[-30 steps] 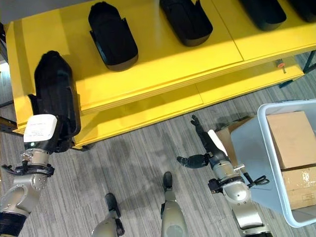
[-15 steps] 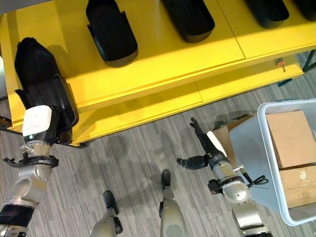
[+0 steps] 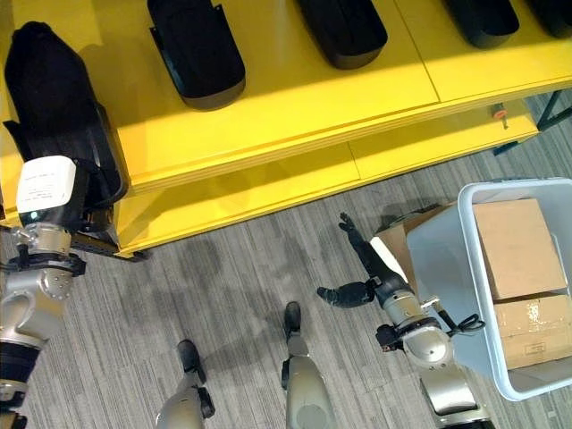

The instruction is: Move parts from the plastic box to the shelf.

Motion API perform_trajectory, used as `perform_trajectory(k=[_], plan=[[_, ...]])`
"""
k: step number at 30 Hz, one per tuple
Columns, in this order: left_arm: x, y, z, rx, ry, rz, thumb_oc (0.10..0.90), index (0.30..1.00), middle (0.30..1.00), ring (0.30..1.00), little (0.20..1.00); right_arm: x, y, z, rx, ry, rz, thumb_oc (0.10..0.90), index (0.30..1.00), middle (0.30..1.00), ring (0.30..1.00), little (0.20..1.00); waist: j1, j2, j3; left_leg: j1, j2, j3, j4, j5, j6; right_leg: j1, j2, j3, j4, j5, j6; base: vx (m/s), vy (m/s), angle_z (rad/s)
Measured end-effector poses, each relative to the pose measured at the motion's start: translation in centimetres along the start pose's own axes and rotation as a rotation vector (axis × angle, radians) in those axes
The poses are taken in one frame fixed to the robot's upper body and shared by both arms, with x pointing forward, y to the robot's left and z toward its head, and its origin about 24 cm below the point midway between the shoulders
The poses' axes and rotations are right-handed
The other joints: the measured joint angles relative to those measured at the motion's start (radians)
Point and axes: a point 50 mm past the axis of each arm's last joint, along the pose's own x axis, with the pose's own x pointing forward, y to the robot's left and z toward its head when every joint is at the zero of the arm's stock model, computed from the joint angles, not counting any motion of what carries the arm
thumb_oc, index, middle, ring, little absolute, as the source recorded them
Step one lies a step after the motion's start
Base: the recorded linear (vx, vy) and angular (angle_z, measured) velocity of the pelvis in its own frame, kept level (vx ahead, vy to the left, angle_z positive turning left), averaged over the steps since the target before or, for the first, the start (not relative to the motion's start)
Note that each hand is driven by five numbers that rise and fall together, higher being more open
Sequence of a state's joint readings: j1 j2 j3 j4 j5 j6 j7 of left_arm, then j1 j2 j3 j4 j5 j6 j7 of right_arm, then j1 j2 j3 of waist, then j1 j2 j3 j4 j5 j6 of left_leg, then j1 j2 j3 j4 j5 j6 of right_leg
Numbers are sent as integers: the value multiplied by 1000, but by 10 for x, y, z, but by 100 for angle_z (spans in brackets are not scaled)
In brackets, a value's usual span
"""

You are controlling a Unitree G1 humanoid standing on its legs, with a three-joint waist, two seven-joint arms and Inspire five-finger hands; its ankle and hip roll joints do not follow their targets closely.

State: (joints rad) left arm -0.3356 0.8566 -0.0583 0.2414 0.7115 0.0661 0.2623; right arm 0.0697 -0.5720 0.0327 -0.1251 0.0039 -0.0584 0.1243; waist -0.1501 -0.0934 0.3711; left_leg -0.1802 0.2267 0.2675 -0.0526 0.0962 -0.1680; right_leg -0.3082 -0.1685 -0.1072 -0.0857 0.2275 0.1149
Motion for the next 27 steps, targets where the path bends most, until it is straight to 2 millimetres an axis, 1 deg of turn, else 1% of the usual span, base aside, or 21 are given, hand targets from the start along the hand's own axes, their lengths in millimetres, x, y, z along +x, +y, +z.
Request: perform_trajectory(k=[6, 8, 13, 27], plan=[[2, 9, -5, 75, -55, -38, 400, 300, 300, 300, 300, -2, 2, -2, 2, 10, 16, 900, 1000, 1000, 1000, 1000, -2, 0, 0, -9, -1, -3, 9, 0, 0, -2, -1, -4, 0, 1, -1, 6, 4, 0], [3, 9, -5, 76, -61, -39, 400, 300, 300, 300, 300, -2, 2, -2, 2, 10, 17, 900, 1000, 1000, 1000, 1000, -5, 0, 0, -10, -1, -3, 11, 0, 0, -2, -2, -4, 0, 3, -1, 9, 18, 1], [10, 10, -1, 74, -73, -53, 400, 300, 300, 300, 300, -2, 3, -2, 0, 8, 27, 900, 1000, 1000, 1000, 1000, 2, 0, 0, -13, -3, -7, 15, 1, 1, -2, -4, -7, 0, 6, -2, 2, 4, 1], [20, 16, -8, -102, -1, -91, 400, 300, 300, 300, 300, -8, 7, -8, 7, 36, 61, 900, 1000, 1000, 1000, 1000, 10, 1, -1, -28, -2, -26, 36, 1, 1, -2, -5, -12, 0, 12, -7, 4, -1, 1]])
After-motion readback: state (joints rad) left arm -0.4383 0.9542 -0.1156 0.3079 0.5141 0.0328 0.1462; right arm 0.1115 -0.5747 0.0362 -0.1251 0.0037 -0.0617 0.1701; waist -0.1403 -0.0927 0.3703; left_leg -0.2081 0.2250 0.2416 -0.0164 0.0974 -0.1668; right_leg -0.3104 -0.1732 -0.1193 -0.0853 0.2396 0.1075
